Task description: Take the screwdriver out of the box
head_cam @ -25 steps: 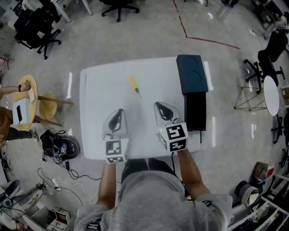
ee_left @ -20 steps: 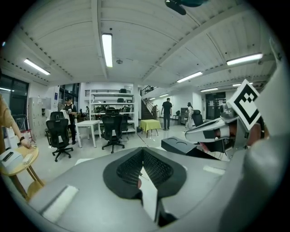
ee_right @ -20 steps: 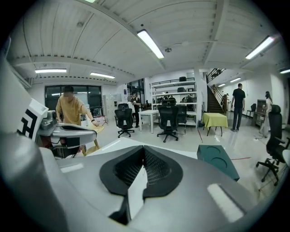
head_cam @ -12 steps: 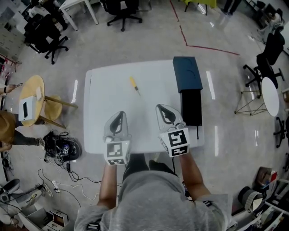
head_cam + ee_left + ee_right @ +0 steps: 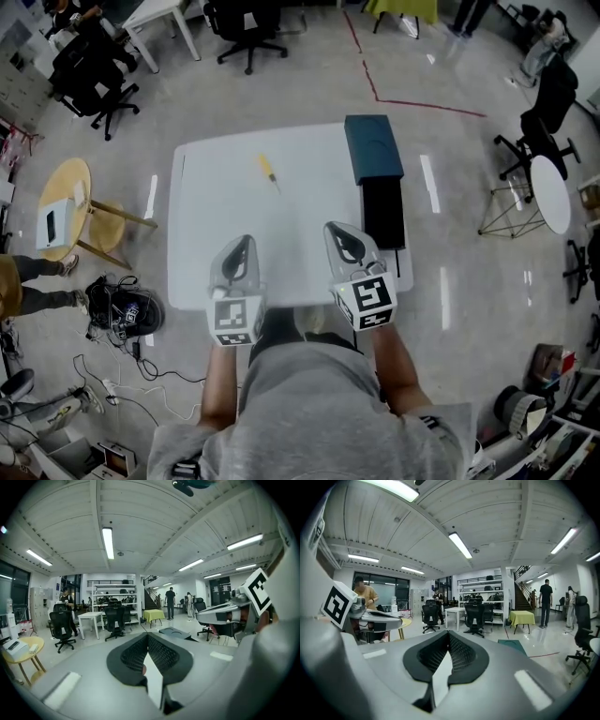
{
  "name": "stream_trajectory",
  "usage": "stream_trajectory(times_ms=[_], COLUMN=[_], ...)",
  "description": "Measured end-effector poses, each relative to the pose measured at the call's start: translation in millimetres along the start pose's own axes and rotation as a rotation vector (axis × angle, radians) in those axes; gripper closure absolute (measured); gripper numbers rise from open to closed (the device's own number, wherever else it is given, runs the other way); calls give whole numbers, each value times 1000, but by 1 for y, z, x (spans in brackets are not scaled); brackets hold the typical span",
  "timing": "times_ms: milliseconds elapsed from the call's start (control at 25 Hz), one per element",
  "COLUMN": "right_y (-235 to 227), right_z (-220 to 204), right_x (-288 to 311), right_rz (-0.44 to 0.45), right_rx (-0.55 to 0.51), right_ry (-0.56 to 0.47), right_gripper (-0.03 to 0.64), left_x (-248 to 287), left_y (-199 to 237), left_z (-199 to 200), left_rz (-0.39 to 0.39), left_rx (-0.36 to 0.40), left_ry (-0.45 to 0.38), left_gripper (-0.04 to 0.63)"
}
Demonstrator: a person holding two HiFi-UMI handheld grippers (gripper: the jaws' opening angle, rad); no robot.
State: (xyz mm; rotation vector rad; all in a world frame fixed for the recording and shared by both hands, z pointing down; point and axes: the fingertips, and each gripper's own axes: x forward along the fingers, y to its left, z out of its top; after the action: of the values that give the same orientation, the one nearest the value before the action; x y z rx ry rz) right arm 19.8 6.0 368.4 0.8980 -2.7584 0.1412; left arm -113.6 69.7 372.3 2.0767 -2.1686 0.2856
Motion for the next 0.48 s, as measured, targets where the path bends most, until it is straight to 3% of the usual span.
stream_trajectory(times_ms=[480], right_y=[2], right_z=[-13], right_x=[-48], right_rz=[-22], right_rx=[16], right_ry=[-34], right_gripper=[614], left_x=[-38], left_y=[-10], left_z=[-8], left_rz=[10], left_rx=[-1], left_ry=[15], left_gripper=[584])
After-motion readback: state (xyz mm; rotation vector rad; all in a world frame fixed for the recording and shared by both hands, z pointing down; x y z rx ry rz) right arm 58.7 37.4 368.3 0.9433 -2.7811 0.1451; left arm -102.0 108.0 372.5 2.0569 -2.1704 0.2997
